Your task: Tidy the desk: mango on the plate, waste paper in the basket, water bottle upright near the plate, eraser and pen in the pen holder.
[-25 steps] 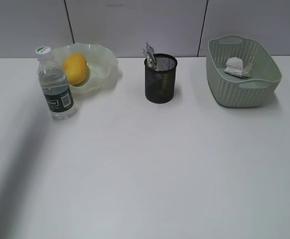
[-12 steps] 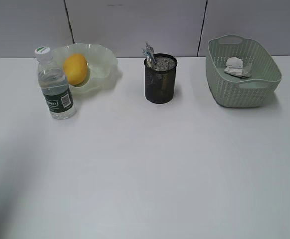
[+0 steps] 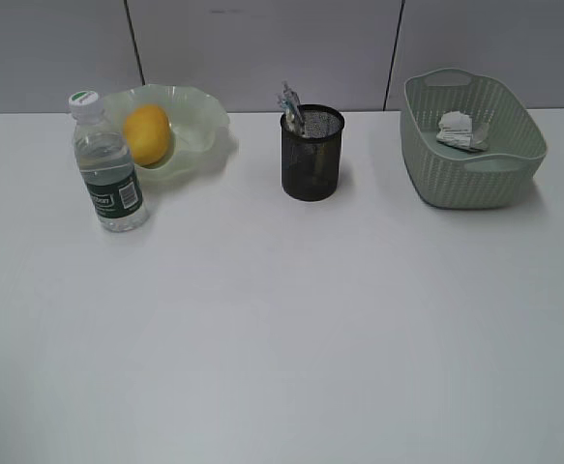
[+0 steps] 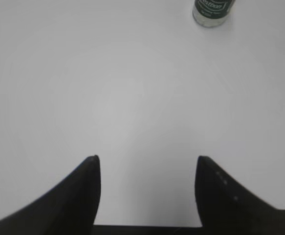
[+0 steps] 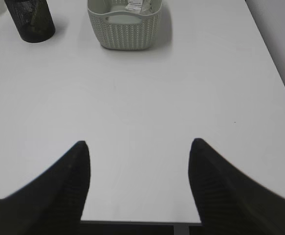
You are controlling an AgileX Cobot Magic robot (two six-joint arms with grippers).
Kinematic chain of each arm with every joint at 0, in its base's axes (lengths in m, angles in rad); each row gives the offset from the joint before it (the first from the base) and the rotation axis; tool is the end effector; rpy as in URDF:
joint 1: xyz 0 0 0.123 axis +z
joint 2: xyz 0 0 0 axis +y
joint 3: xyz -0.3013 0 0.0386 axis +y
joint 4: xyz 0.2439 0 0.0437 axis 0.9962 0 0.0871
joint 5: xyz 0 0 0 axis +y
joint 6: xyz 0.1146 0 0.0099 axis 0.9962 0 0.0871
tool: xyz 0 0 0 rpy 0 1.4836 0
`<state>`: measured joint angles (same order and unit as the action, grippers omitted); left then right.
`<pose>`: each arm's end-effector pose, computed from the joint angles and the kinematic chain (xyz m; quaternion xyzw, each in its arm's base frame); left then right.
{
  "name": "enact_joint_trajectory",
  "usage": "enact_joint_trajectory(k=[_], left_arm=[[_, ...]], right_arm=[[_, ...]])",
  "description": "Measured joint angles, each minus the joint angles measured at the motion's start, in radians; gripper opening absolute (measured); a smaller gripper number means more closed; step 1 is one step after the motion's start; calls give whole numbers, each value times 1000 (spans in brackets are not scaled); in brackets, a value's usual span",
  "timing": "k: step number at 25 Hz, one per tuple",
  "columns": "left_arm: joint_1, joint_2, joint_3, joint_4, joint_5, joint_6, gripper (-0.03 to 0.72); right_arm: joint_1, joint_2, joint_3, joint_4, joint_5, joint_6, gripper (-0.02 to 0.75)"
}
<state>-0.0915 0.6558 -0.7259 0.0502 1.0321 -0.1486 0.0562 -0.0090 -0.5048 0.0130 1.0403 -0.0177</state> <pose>0.0987 -0.0041 0.3098 -0.0221 0.9395 -0.0164 0.3414 -0.0067 0.0009 0.2678 -0.0314 0.8436 0.0168 0.5358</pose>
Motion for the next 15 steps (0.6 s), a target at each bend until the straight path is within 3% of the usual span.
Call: enact_joint_trajectory(k=[8,15], left_arm=[[0,-362,159,0,52,2,466],[0,-583,189,8,43,17,466]], right_arm=[[0,0,0,0,0,0,502],[0,0,0,0,0,0,502]])
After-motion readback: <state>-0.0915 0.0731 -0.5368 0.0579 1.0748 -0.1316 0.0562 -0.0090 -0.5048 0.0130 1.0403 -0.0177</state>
